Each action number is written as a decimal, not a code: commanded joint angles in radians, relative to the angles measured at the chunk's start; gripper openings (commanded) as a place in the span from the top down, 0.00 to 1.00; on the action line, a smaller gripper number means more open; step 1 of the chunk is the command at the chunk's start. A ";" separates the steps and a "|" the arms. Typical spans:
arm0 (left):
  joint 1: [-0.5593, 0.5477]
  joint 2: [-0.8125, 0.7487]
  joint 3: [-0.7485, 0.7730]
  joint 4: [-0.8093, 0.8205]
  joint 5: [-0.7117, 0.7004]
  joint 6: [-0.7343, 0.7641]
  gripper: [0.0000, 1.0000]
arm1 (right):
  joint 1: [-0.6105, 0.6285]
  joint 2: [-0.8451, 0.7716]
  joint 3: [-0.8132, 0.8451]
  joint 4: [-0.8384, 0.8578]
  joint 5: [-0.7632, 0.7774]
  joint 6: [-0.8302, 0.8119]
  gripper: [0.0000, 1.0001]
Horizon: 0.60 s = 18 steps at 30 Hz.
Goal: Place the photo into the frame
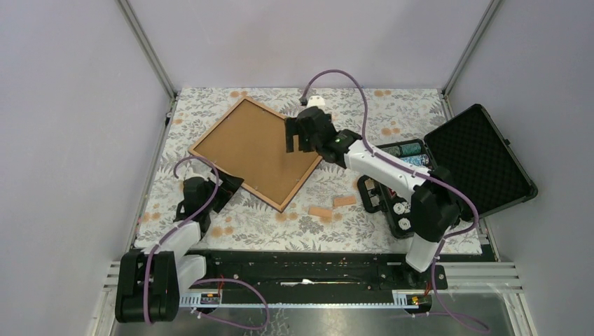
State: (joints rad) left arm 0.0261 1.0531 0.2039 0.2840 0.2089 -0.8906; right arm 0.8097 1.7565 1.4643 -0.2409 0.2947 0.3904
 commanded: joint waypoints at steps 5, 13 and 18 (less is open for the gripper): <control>-0.134 -0.075 0.038 -0.052 -0.004 0.079 0.01 | -0.177 0.026 -0.052 0.016 -0.038 0.188 0.00; -0.505 -0.064 0.281 -0.311 -0.299 0.245 0.09 | -0.288 -0.033 -0.254 0.119 -0.089 0.201 0.00; -0.628 0.100 0.496 -0.466 -0.358 0.363 0.23 | -0.381 -0.119 -0.408 0.229 -0.169 0.200 0.00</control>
State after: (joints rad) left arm -0.5385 1.0515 0.5495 -0.0517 -0.0376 -0.6567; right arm 0.4919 1.7504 1.1328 -0.1364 0.1860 0.5766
